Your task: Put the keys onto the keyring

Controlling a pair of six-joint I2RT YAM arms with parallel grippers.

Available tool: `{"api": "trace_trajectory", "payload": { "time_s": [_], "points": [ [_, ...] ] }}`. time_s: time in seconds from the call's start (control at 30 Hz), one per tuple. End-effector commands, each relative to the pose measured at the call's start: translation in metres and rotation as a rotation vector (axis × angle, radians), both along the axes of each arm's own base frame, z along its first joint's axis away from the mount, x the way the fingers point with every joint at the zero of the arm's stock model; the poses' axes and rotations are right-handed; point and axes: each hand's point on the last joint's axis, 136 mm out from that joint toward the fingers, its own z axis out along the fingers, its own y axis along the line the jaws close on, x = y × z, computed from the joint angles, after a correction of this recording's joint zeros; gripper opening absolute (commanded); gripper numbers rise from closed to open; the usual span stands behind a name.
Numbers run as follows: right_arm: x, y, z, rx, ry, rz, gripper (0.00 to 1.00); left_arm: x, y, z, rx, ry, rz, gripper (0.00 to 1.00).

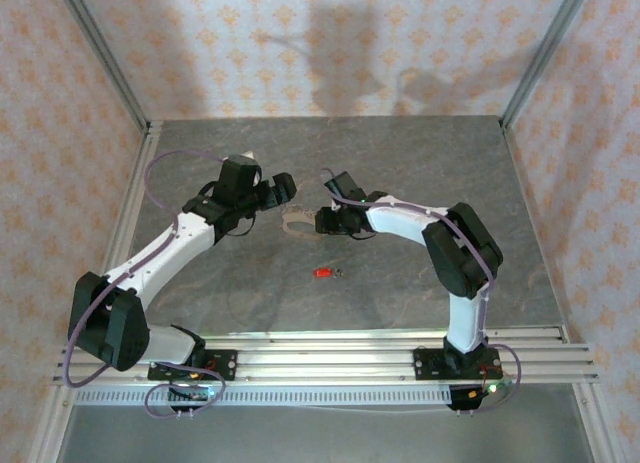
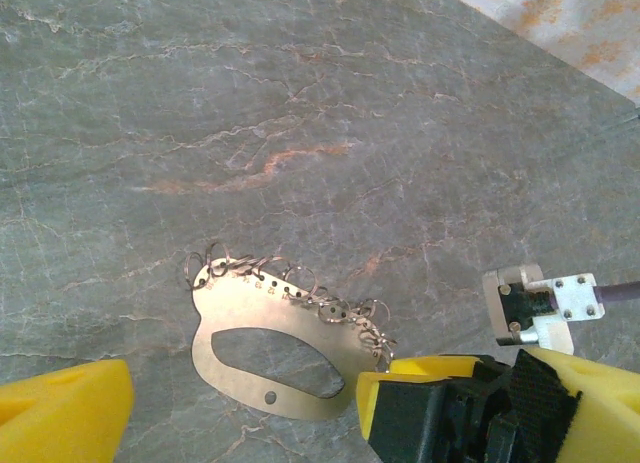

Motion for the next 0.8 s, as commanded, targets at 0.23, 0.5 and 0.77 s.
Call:
{"api": "trace_trajectory", "payload": {
  "time_s": [0.23,0.5,0.77],
  "points": [
    [0.006,-0.014,-0.005,-0.075,-0.021,-0.005,0.42,0.001,-0.004,0.008,0.004,-0.015,-0.005,0.98],
    [0.010,-0.014,-0.011,-0.098,-0.018,-0.004,0.33,0.002,-0.004,0.009,0.004,-0.018,-0.008,0.98],
    [0.015,-0.019,-0.017,-0.139,-0.021,-0.015,0.16,0.002,-0.005,0.010,0.008,-0.019,-0.013,0.98]
  ]
}}
